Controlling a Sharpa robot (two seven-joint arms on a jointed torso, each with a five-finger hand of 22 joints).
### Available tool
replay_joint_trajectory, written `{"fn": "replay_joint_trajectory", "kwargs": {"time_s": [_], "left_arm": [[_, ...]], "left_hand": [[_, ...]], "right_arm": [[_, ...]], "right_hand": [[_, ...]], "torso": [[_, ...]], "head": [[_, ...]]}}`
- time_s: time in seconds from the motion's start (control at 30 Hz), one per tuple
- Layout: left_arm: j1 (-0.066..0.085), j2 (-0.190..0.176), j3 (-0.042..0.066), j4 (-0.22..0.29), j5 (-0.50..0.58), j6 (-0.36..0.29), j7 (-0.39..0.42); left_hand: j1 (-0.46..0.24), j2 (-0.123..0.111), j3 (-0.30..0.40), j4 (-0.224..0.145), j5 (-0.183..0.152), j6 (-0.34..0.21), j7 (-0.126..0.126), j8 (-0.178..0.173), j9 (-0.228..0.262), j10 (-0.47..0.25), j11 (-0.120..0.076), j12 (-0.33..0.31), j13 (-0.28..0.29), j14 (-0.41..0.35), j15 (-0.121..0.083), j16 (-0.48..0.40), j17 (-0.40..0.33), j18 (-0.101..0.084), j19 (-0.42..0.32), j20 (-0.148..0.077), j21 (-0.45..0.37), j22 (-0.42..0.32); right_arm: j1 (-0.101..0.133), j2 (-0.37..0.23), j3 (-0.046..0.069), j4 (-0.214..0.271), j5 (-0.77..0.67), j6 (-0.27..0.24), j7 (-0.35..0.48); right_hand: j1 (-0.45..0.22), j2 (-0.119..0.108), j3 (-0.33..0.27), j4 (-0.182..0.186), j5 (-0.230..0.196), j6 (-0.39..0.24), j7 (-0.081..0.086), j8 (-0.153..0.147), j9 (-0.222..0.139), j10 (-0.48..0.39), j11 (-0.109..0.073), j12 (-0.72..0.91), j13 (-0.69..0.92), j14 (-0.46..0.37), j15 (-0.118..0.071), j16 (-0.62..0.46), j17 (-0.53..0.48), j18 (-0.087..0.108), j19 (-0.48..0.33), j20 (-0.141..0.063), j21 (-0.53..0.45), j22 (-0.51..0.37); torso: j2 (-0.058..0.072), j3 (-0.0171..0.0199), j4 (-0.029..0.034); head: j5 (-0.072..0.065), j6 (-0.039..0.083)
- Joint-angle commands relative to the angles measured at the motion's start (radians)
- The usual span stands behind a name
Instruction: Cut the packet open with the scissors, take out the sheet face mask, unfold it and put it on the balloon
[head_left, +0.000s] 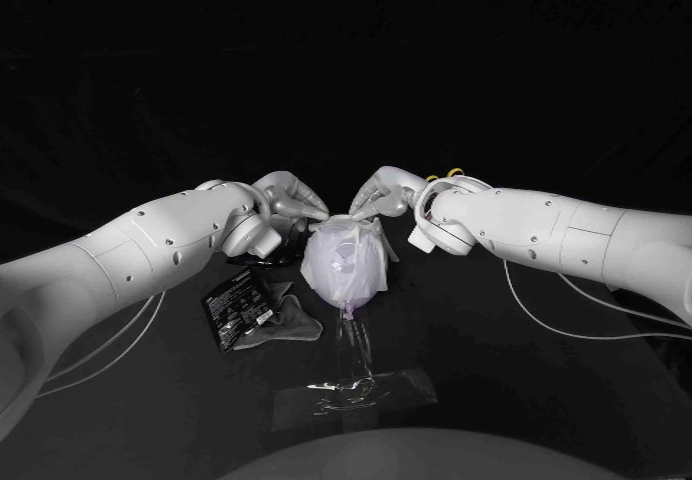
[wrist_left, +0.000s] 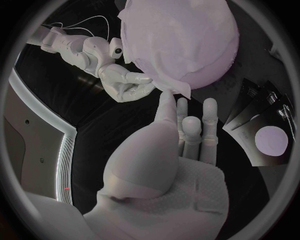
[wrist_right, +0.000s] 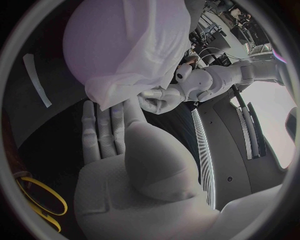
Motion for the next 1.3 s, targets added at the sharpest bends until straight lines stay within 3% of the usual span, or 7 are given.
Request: {"fn": "replay_joint_trajectory", "kwargs": {"time_s": [0.03,0.5,0.67,1.03,1.13,1.23,1.3], "left_arm": [[0.001,0.0,0.002,0.006,0.011,-0.008,0.005],[0.003,-0.012,0.01,0.021,0.083,-0.066,0.039],[0.003,-0.017,0.014,0.027,0.132,-0.108,0.065],[0.007,-0.038,0.019,0.05,0.179,-0.159,0.102],[0.007,-0.051,0.019,0.067,0.187,-0.162,0.143],[0.007,-0.068,0.019,0.091,0.191,-0.158,0.189],[0.007,-0.08,0.019,0.108,0.193,-0.157,0.218]], "left_hand": [[0.002,0.132,0.004,-0.004,-0.003,-0.003,-0.001,0.005,0.001,0.003,-0.003,0.006,-0.001,0.006,0.0,0.003,0.001,0.012,0.003,-0.005,0.006,0.001],[-0.014,0.133,0.0,0.008,-0.003,-0.027,0.004,0.0,0.007,-0.012,0.005,-0.003,-0.005,-0.017,0.006,0.004,-0.045,0.011,0.003,-0.006,0.009,0.004],[-0.038,0.135,-0.016,0.041,-0.003,-0.131,0.049,-0.07,-0.022,-0.064,0.027,-0.02,-0.012,-0.136,0.028,-0.023,-0.202,0.006,-0.023,0.001,-0.015,-0.005],[-0.037,0.127,-0.038,0.07,-0.003,-0.166,0.073,-0.109,-0.052,-0.108,0.051,-0.035,-0.019,-0.182,0.051,-0.066,-0.226,0.005,-0.047,0.016,-0.053,-0.025],[-0.02,0.126,-0.047,0.082,-0.004,-0.161,0.071,-0.117,-0.062,-0.144,0.068,-0.056,-0.027,-0.286,0.072,-0.174,-0.273,-0.007,-0.107,0.034,-0.132,-0.065],[-0.005,0.128,-0.059,0.102,0.006,-0.153,0.058,-0.121,-0.07,-0.159,0.089,-0.083,-0.031,-0.418,0.104,-0.374,-0.357,-0.05,-0.235,0.075,-0.3,-0.157],[0.006,0.12,-0.064,0.101,0.001,-0.157,0.056,-0.125,-0.073,-0.16,0.092,-0.093,-0.031,-0.42,0.113,-0.423,-0.379,-0.059,-0.266,0.088,-0.358,-0.194]], "right_arm": [[-0.002,0.004,-0.001,0.002,-0.034,-0.086,0.008],[-0.003,0.021,-0.001,-0.004,-0.092,-0.145,-0.079],[-0.004,0.03,-0.001,-0.01,-0.117,-0.144,-0.11],[-0.007,0.051,-0.001,-0.034,-0.174,-0.169,-0.15],[-0.007,0.046,-0.001,-0.032,-0.159,-0.214,-0.123],[-0.006,0.035,-0.001,-0.021,-0.113,-0.26,-0.074],[-0.006,0.024,-0.001,-0.011,-0.074,-0.284,-0.034]], "right_hand": [[0.008,0.055,0.001,-0.009,0.0,0.008,-0.002,0.011,0.008,0.011,-0.003,0.005,0.003,0.012,-0.003,0.004,-0.002,0.018,0.009,-0.003,0.006,0.004],[-0.003,0.057,0.003,-0.027,-0.001,0.014,-0.007,0.03,0.022,0.032,-0.011,0.012,0.013,0.047,-0.014,0.002,-0.01,0.017,0.029,-0.014,0.02,0.019],[-0.004,0.057,0.005,-0.03,0.0,0.014,-0.008,0.033,0.024,0.035,-0.012,0.012,0.015,0.052,-0.016,0.001,-0.011,0.016,0.032,-0.015,0.022,0.022],[-0.005,0.057,0.007,-0.032,0.0,0.013,-0.008,0.035,0.027,0.037,-0.012,0.011,0.017,0.056,-0.017,0.0,-0.012,0.016,0.034,-0.017,0.024,0.024],[-0.013,0.06,0.017,-0.027,0.0,-0.003,-0.003,0.029,0.027,0.032,-0.008,0.005,0.017,0.062,-0.016,-0.002,-0.015,0.015,0.036,-0.018,0.026,0.028],[-0.035,0.055,-0.002,-0.019,-0.001,-0.086,0.032,-0.021,0.008,-0.02,0.018,-0.037,0.0,0.047,-0.002,-0.017,-0.022,0.011,0.028,-0.014,0.021,0.028],[-0.054,0.053,-0.018,-0.007,-0.002,-0.116,0.047,-0.043,-0.002,-0.043,0.032,-0.058,-0.011,0.034,0.006,-0.029,-0.028,0.009,0.023,-0.009,0.016,0.026]], "torso": [[0.001,-0.0005,0.0006],[0.001,-0.001,0.0003],[0.002,-0.0015,0.0004],[0.0,-0.0019,-0.0002],[-0.002,-0.0013,-0.003],[-0.002,-0.0015,-0.0037],[-0.002,-0.0013,-0.0034]], "head": [[0.0,-0.002],[-0.001,-0.007],[-0.001,-0.009],[-0.001,-0.008],[0.002,-0.004],[0.001,-0.001],[0.0,0.001]]}}
